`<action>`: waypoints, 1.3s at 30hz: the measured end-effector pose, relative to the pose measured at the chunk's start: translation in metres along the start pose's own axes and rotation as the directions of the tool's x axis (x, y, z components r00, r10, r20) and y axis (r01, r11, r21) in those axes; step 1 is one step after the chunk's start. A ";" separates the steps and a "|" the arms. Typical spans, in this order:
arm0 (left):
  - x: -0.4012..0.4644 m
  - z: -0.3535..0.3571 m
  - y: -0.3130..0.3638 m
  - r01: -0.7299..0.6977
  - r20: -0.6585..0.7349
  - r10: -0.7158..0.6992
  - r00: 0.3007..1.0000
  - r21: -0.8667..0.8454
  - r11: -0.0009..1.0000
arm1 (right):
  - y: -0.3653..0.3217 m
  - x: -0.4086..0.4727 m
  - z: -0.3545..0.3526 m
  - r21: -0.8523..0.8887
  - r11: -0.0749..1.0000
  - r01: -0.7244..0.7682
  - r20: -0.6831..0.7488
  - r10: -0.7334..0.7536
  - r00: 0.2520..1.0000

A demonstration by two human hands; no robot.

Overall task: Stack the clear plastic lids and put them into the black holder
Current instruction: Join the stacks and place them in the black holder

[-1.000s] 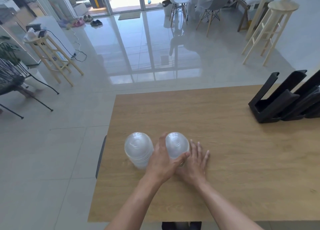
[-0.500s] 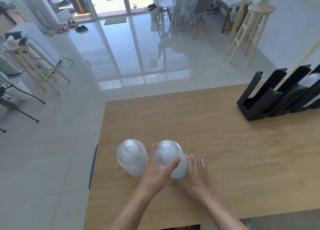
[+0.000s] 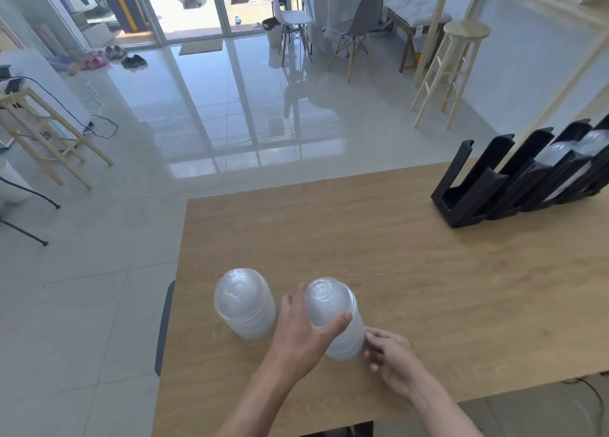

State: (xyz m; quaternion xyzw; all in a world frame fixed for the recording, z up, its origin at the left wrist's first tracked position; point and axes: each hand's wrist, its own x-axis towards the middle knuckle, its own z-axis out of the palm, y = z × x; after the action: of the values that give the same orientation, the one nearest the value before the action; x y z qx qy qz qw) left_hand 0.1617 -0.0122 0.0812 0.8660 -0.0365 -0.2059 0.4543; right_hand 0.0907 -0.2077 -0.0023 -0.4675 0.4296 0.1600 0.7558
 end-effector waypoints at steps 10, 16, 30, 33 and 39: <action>-0.011 0.005 -0.004 -0.104 -0.061 0.106 0.993 0.028 0.994 | 0.023 -0.007 0.002 0.494 0.841 -0.220 0.168 0.156 0.973; -0.008 0.011 0.003 -0.136 -0.088 0.132 0.987 -0.034 0.990 | 0.018 -0.005 -0.003 0.629 0.746 -0.217 0.180 0.133 0.975; 0.078 0.019 0.168 -0.437 -0.113 0.439 0.891 0.045 0.899 | -0.147 -0.002 -0.048 0.708 0.703 -0.064 0.253 -0.168 0.953; 0.103 0.019 0.225 -0.498 -0.113 0.510 0.853 0.115 0.859 | -0.206 -0.006 -0.060 0.717 0.697 -0.008 0.263 -0.260 0.929; 0.149 0.033 0.332 -0.581 -0.109 0.597 0.795 0.148 0.801 | -0.311 -0.009 -0.094 0.753 0.657 0.043 0.284 -0.383 0.879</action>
State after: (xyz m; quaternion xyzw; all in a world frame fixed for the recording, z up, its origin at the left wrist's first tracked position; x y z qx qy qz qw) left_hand 0.3260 -0.2691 0.2828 0.8475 -0.2808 0.0139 0.4502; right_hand 0.2383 -0.4452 0.1639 -0.1314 0.2248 -0.0195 0.9653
